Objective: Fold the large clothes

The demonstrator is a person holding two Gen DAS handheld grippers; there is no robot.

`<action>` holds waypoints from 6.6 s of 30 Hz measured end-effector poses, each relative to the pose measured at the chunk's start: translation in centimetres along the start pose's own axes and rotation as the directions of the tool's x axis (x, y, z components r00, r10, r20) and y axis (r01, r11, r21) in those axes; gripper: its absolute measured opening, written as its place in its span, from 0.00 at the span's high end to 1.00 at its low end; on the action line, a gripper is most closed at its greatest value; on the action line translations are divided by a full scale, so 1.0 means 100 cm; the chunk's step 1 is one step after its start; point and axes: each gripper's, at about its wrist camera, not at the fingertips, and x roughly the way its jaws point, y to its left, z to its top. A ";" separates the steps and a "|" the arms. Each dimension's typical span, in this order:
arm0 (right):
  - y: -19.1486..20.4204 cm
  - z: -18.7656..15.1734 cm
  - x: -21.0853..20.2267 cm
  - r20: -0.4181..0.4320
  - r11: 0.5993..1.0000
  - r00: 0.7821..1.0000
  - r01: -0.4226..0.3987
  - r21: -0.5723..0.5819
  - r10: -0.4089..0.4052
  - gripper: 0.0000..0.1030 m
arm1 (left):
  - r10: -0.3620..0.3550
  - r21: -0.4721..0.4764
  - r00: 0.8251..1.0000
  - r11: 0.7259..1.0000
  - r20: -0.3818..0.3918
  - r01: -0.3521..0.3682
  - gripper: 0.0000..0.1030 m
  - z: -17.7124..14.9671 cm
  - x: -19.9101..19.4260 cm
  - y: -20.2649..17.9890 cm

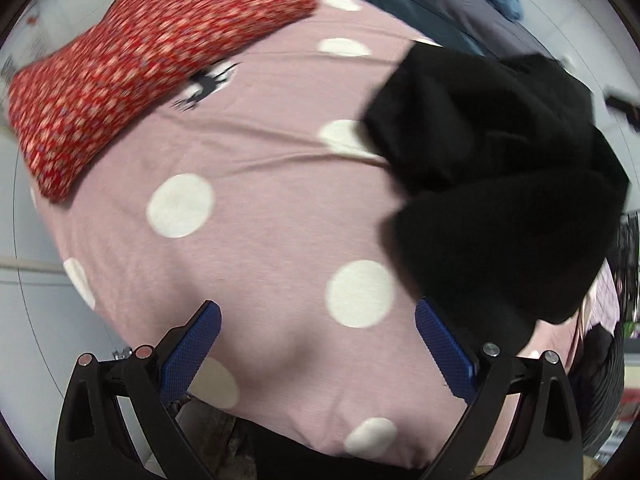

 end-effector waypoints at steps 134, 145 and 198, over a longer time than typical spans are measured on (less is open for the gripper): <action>-0.035 -0.277 -0.066 0.094 0.636 0.933 -0.308 0.708 0.348 0.13 | -0.304 0.626 0.900 0.648 -0.311 0.435 0.98 -0.066 0.039 -0.147; -0.075 -0.319 -0.076 0.238 0.332 0.898 -0.366 0.869 0.369 0.13 | -0.436 0.735 0.699 0.117 -0.566 0.668 0.41 -0.141 -0.073 -0.234; -0.009 -0.434 -0.231 -0.224 0.291 0.903 0.340 0.894 -0.366 0.94 | -0.292 0.815 0.770 -0.061 -0.567 0.577 0.94 -0.102 -0.078 -0.435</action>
